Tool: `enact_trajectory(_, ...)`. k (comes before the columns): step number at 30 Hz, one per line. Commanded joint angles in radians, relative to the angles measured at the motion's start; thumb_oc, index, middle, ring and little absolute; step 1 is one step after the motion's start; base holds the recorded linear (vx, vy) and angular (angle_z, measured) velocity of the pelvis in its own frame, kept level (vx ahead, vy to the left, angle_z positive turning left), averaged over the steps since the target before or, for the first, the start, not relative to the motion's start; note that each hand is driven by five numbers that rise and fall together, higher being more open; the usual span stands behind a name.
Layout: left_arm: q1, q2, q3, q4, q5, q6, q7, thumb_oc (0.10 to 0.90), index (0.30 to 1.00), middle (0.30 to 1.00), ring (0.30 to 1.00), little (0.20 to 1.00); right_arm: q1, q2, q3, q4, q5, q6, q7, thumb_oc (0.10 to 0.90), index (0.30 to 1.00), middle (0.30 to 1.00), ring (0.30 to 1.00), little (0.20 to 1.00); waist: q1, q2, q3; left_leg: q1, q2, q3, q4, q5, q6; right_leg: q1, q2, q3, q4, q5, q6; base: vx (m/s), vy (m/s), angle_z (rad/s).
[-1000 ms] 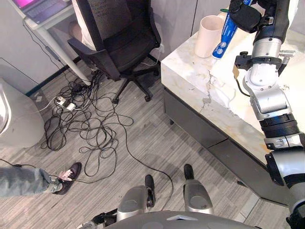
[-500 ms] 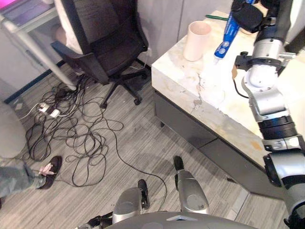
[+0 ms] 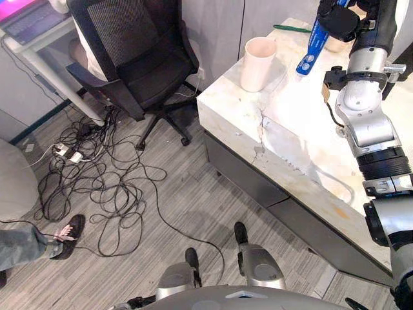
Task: Organize the bathroom.
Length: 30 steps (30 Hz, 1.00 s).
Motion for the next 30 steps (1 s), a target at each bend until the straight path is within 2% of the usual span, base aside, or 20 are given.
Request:
enact_trajectory(1,-0.017,-0.001,-0.033,0.022,-0.105,0.013,0.046,0.8,0.9,0.9,0.9,0.9,-0.192,-0.048,-0.029,-0.084,-0.015,-0.118,-0.028,0.4,0.3,0.3,0.3,0.3,0.003,-0.06,-0.141,-0.045,0.034,-0.022,0.126,-0.094,0.047,-0.075,-0.05,0.041,0.118,-0.098,0.093,0.09,-0.041,0.0)
enact_trajectory(5,-0.03,-0.018,-0.034,0.037,-0.136,0.022,0.073,0.8,0.9,0.9,0.9,0.9,-0.17,-0.035,-0.03,-0.108,-0.018,-0.132,-0.035,0.4,0.3,0.3,0.3,0.3,-0.011,-0.077,-0.159,-0.038,0.039,-0.013,0.131,-0.103,0.05,-0.078,-0.044,0.057,0.125,-0.102,0.095,0.06,-0.025,-0.03)
enact_trajectory(7,-0.042,-0.036,-0.043,0.035,-0.194,0.022,0.111,0.8,0.9,0.9,0.9,0.9,-0.145,-0.021,-0.037,-0.143,-0.015,-0.126,-0.042,0.4,0.3,0.3,0.3,0.3,-0.021,-0.088,-0.173,-0.026,0.048,-0.002,0.125,-0.108,0.05,-0.073,-0.038,0.064,0.127,-0.108,0.093,0.08,-0.027,-0.06)
enact_trajectory(12,-0.056,-0.055,-0.052,0.031,-0.259,0.021,0.161,0.8,0.9,0.9,0.9,0.9,-0.113,0.021,-0.041,-0.173,-0.035,-0.113,-0.065,0.4,0.3,0.3,0.3,0.3,-0.027,-0.092,-0.181,-0.016,0.062,0.005,0.118,-0.107,0.044,-0.068,-0.031,0.069,0.141,-0.125,0.089,0.04,-0.011,-0.06)
enact_trajectory(19,-0.05,-0.06,-0.054,0.036,-0.282,0.018,0.186,0.8,0.9,0.9,0.9,0.9,-0.105,0.052,-0.031,-0.153,-0.073,-0.092,-0.092,0.4,0.3,0.3,0.3,0.3,-0.018,-0.084,-0.185,-0.003,0.073,-0.001,0.1,-0.096,0.033,-0.057,-0.03,0.059,0.147,-0.139,0.083,0.04,-0.009,0.06)
enact_trajectory(24,-0.049,-0.055,-0.071,0.042,-0.265,0.011,0.152,0.8,0.9,0.9,0.9,0.9,-0.125,0.063,-0.014,-0.112,-0.087,-0.096,-0.095,0.4,0.3,0.3,0.3,0.3,-0.008,-0.069,-0.174,0.001,0.077,-0.008,0.085,-0.08,0.023,-0.054,-0.037,0.046,0.142,-0.138,0.079,-0.02,0.02,0.09)
enact_trajectory(27,-0.047,-0.053,-0.075,0.044,-0.24,0.0,0.126,0.8,0.9,0.9,0.9,0.9,-0.132,0.058,-0.01,-0.094,-0.062,-0.098,-0.055,0.4,0.3,0.3,0.3,0.3,-0.009,-0.064,-0.167,0.004,0.073,-0.008,0.082,-0.081,0.021,-0.057,-0.041,0.045,0.14,-0.134,0.082,-0.06,0.05,0.09)
enact_trajectory(30,-0.045,-0.051,-0.073,0.039,-0.203,0.0,0.111,0.8,0.9,0.9,0.9,0.9,-0.127,0.049,0.001,-0.104,-0.098,-0.08,-0.002,0.4,0.3,0.3,0.3,0.3,-0.015,-0.065,-0.17,0.009,0.067,-0.004,0.081,-0.085,0.024,-0.058,-0.045,0.053,0.133,-0.126,0.088,-0.03,0.039,0.03)
